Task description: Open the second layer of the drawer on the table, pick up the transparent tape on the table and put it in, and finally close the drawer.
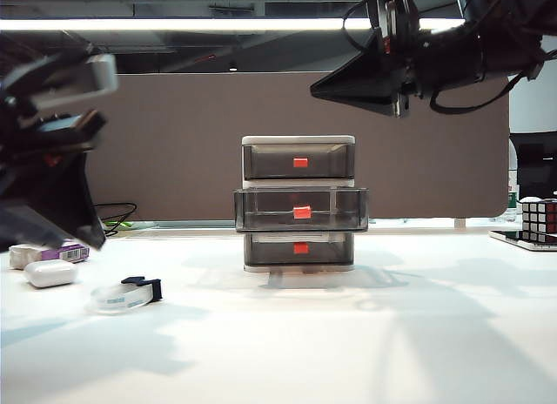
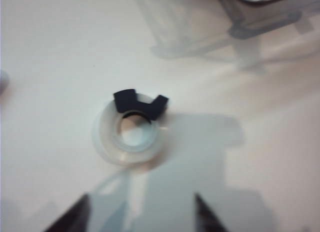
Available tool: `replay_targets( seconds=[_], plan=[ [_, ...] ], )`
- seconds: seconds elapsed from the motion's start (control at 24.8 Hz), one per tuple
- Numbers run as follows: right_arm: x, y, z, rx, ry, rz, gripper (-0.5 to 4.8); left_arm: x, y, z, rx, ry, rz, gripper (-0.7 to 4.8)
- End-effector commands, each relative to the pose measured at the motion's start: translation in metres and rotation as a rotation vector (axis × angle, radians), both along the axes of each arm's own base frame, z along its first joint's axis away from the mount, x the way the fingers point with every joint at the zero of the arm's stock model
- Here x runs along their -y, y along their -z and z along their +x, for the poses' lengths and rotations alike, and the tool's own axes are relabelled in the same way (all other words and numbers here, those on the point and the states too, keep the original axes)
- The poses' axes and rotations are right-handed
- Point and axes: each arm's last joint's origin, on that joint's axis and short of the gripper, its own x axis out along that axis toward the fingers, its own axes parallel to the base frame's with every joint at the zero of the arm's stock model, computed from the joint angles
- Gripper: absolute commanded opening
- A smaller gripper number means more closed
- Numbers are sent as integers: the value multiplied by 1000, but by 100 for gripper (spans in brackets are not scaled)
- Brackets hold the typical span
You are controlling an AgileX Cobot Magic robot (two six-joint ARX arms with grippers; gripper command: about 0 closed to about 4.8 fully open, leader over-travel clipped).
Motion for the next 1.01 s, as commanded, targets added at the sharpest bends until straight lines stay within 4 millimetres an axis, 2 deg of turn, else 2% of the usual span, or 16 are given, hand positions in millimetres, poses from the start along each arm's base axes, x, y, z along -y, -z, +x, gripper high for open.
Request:
replay_targets(
  seconds=[0.04, 0.12, 0.32, 0.6, 0.77, 0.89, 0.97, 1.01],
  plan=[
    [0, -3, -2, -8, -10, 1, -5, -9, 3, 13, -22, 111, -55, 377],
    [-2, -2, -3, -15, -17, -3, -5, -14, 10, 21, -56, 86, -56, 445],
    [-2, 0, -3, -22, -21, -10, -5, -9, 24, 29, -71, 169, -11, 445],
    [-2, 4, -5, -21, -29, -33, -5, 1, 49, 50, -41, 161, 11, 444],
    [-1, 5, -5, -16, -27, -46, -5, 3, 57, 54, -36, 170, 24, 443],
    [-1, 6, -5, -21, -20, -52, -5, 3, 62, 56, -47, 177, 36, 407],
    [-1, 6, -5, -23, -20, -53, -5, 4, 64, 56, -53, 177, 38, 342],
    [-1, 6, -5, -22, -21, -54, -5, 4, 64, 56, -51, 177, 38, 327]
  ],
)
